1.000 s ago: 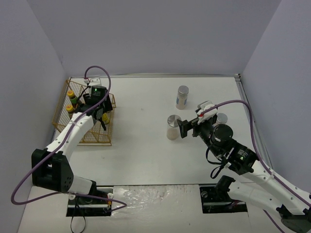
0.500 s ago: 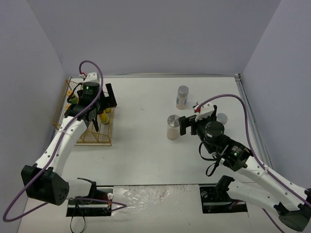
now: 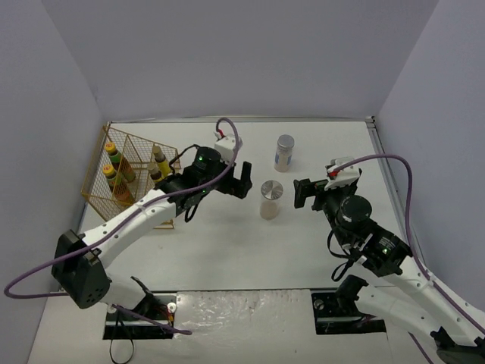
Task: Organize the condiment bottles
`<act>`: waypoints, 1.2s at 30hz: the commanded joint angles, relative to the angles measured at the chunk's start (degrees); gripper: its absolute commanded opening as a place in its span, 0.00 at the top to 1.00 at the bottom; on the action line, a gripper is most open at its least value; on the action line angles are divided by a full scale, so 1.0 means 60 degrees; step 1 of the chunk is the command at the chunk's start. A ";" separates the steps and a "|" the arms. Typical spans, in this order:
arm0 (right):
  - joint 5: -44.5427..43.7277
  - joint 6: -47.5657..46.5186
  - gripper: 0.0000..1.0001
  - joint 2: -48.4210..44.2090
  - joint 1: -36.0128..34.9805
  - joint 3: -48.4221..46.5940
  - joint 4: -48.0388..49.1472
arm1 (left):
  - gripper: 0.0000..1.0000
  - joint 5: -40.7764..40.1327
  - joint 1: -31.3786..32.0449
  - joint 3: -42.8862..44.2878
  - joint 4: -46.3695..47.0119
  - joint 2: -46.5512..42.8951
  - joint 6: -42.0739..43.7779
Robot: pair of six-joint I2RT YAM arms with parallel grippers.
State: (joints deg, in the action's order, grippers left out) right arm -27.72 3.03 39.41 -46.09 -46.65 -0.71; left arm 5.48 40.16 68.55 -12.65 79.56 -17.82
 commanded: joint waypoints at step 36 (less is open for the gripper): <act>-0.1170 0.0037 0.00 -0.1354 0.0064 -0.0575 -0.0756 | 0.20 -0.1236 0.2331 0.2916 0.0706 0.3952 0.1036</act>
State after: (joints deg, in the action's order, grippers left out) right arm -33.69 3.03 30.15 -46.09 -48.18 -8.19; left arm -0.37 53.89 82.50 -9.22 105.16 -11.95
